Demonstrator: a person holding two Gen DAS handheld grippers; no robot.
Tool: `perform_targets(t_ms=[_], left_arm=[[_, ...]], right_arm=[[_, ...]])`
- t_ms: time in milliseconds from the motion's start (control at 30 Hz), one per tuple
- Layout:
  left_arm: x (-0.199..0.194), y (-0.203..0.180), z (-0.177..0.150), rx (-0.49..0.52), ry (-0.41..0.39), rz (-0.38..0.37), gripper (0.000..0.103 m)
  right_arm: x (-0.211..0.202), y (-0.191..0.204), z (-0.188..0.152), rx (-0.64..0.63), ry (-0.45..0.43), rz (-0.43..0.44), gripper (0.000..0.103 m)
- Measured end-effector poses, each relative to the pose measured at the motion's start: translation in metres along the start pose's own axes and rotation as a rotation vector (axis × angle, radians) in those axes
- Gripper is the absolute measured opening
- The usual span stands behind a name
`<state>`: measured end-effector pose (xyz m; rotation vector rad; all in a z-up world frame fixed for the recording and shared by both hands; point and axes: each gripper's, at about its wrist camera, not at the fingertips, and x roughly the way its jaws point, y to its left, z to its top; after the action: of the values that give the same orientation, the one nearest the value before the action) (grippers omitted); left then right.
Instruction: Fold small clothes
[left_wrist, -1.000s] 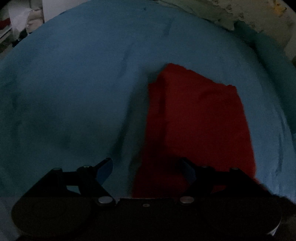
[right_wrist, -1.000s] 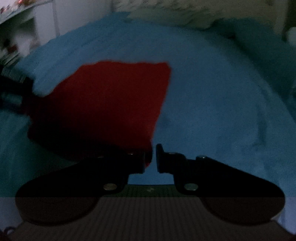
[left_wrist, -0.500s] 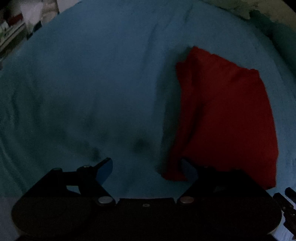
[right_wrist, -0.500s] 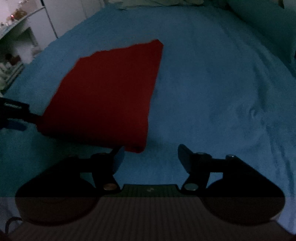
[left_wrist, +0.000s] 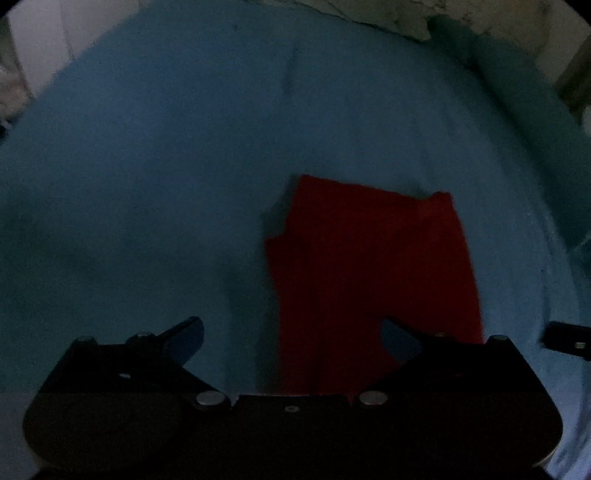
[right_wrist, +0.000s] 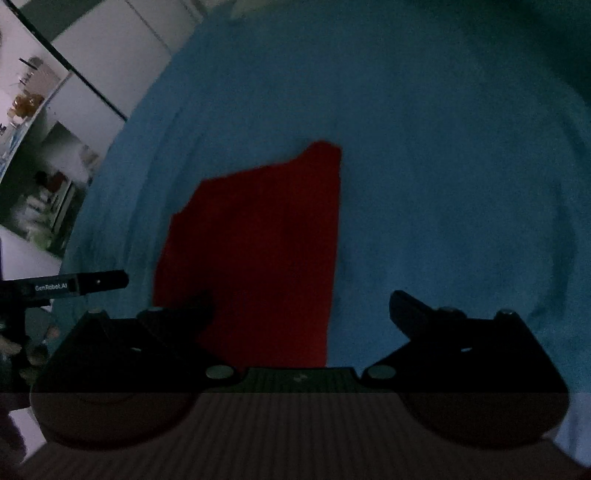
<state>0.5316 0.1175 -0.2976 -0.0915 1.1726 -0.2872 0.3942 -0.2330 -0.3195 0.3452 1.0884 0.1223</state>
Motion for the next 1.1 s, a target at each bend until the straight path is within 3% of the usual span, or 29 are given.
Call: perform_targets(t_ms=[200,333,400,467,567,667,833,1100], left_arm=[[0.060,0.020,0.011,-0.097,0.140,-0.126,0.073],[0.082,0.018,0.014,-0.077,0.152,-0.155,0.071],[0.087,0.016,0.014,-0.078,0.142,-0.181,0.056],[0.089,0.011,0.015,-0.072,0.143,-0.187,0.038],[0.077,-0.004,0.017,-0.013,0.119,-0.156,0.026],[0.057,-0.017,0.017,0.036,0.080,-0.159,0.025],[0.021,-0.036,0.009,0.019,0.051,-0.221,0.024],[-0.014,-0.100,-0.039,0.092,0.051,-0.276,0.024]], right_arm=[[0.062,-0.020,0.017,0.054,0.095,0.059,0.102],[0.093,-0.026,0.016,0.108,0.162,0.084,0.093],[0.101,-0.026,0.012,0.115,0.166,0.068,0.087],[0.101,-0.021,0.010,0.100,0.148,0.081,0.054],[0.089,-0.011,0.010,0.085,0.122,0.068,0.037],[0.066,0.001,0.010,0.067,0.077,0.066,0.035],[0.015,0.010,0.002,0.041,0.009,0.089,0.035],[-0.063,-0.024,-0.043,0.071,0.008,0.077,0.035]])
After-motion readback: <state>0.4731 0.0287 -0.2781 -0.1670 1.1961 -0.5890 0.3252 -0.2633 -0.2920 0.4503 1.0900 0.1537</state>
